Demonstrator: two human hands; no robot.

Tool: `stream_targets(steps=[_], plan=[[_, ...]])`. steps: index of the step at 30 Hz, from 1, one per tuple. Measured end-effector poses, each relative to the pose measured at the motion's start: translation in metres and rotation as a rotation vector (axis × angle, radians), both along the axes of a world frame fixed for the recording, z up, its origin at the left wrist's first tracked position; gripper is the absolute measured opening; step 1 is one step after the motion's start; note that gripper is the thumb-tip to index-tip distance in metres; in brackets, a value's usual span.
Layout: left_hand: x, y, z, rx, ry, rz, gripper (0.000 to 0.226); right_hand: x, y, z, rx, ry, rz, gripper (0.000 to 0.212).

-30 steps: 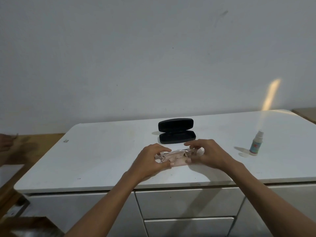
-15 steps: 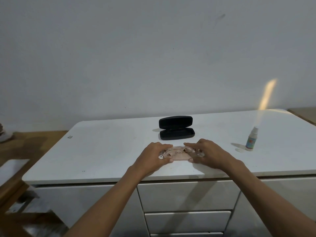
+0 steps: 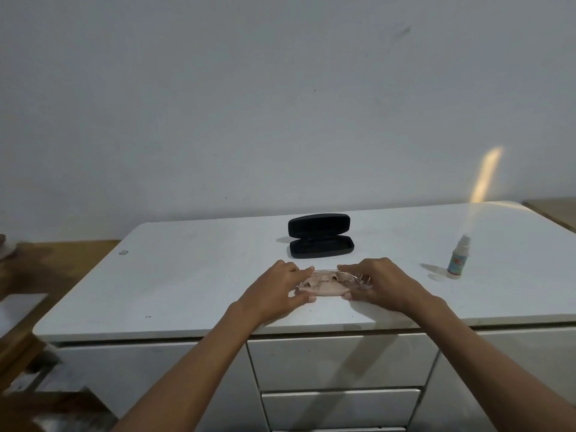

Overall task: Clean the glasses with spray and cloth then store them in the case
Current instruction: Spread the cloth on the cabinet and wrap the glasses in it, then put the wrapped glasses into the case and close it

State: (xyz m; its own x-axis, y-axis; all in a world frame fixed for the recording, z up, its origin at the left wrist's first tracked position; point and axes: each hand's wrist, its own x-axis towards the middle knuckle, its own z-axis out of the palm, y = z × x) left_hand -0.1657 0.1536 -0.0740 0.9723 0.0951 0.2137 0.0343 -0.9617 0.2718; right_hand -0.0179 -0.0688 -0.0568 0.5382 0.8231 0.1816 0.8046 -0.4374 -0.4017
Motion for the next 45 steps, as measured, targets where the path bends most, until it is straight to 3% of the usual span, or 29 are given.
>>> stream_targets(steps=[7,21,30,40,45], plan=[[0.006,0.003,0.001,0.000,0.005,-0.018,0.058,-0.003,-0.001,0.003,0.047,0.011,-0.005,0.048],[0.072,0.043,0.028,-0.183,-0.150,0.047,0.055,0.046,0.043,0.025,0.203,0.001,-0.076,0.053],[0.096,0.053,0.007,-0.248,-0.215,0.126,0.057,0.082,0.068,0.003,0.257,-0.051,-0.050,0.053],[0.087,0.055,0.002,-0.198,-0.193,0.073,0.045,0.091,0.073,-0.002,0.166,0.040,-0.034,0.049],[0.085,0.054,0.003,-0.179,-0.197,0.080,0.037,0.087,0.070,0.001,0.123,-0.015,-0.069,0.041]])
